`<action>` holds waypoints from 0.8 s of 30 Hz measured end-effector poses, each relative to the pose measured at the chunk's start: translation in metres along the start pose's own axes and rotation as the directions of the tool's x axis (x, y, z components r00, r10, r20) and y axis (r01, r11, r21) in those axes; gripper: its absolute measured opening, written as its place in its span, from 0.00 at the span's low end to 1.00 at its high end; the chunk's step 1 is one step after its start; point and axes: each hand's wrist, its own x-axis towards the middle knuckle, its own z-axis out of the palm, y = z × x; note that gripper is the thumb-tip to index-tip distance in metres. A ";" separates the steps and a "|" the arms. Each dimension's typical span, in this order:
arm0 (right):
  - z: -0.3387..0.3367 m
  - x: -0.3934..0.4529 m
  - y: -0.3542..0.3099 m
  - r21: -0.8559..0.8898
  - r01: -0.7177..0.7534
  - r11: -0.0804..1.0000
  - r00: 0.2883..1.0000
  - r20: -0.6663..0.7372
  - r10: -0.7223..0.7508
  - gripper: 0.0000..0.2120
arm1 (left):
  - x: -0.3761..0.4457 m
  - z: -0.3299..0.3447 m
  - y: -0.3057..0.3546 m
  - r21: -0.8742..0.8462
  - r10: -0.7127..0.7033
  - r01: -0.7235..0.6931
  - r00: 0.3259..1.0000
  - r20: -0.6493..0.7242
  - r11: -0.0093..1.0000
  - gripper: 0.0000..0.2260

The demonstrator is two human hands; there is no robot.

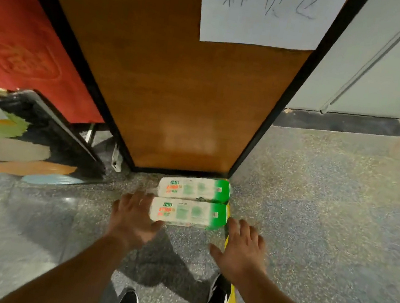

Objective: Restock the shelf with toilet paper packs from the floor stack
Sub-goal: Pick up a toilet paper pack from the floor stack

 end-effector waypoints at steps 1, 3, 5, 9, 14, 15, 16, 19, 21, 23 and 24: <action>0.006 0.018 0.008 -0.022 0.031 0.999 1.000 0.007 -0.031 0.45 | 0.010 0.009 0.004 -0.011 -0.010 0.010 1.000 -0.016 1.000 0.37; 0.020 0.055 0.021 -0.054 0.076 0.996 0.997 0.030 -0.074 0.46 | 0.032 0.029 0.012 -0.016 -0.030 0.030 0.999 -0.018 0.999 0.37; 0.041 0.098 0.029 -0.067 0.108 0.992 0.992 0.064 -0.104 0.46 | 0.062 0.056 0.017 0.002 -0.028 0.028 1.000 -0.007 1.000 0.37; 0.107 0.191 0.036 -0.090 0.185 0.979 0.982 0.055 -0.180 0.46 | 0.138 0.135 0.015 0.047 0.012 -0.014 0.999 0.050 0.999 0.42; 0.219 0.290 0.049 -0.057 0.195 0.979 0.980 0.052 -0.192 0.48 | 0.236 0.260 -0.005 0.160 0.041 -0.058 0.994 0.106 0.985 0.48; 0.241 0.306 0.054 -0.058 0.198 0.978 0.979 0.053 -0.195 0.49 | 0.252 0.284 -0.009 0.172 0.053 -0.074 0.991 0.119 0.982 0.49; 0.264 0.320 0.058 -0.066 0.201 0.977 0.978 0.062 -0.197 0.49 | 0.267 0.308 -0.014 0.180 0.063 -0.087 0.989 0.133 0.980 0.51; 0.325 0.362 0.072 -0.104 0.198 0.975 0.974 0.130 -0.184 0.53 | 0.307 0.376 -0.026 0.232 0.097 -0.144 0.974 0.202 0.962 0.59; 0.360 0.385 0.083 -0.133 0.202 0.970 0.969 0.174 -0.178 0.57 | 0.328 0.415 -0.035 0.262 0.105 -0.168 0.966 0.238 0.950 0.64; 0.389 0.405 0.091 -0.154 0.230 0.961 0.958 0.210 -0.196 0.61 | 0.343 0.446 -0.043 0.273 0.117 -0.187 0.960 0.255 0.944 0.67; 0.400 0.413 0.095 -0.167 0.252 0.953 0.952 0.218 -0.213 0.62 | 0.349 0.458 -0.046 0.277 0.125 -0.196 0.959 0.255 0.941 0.68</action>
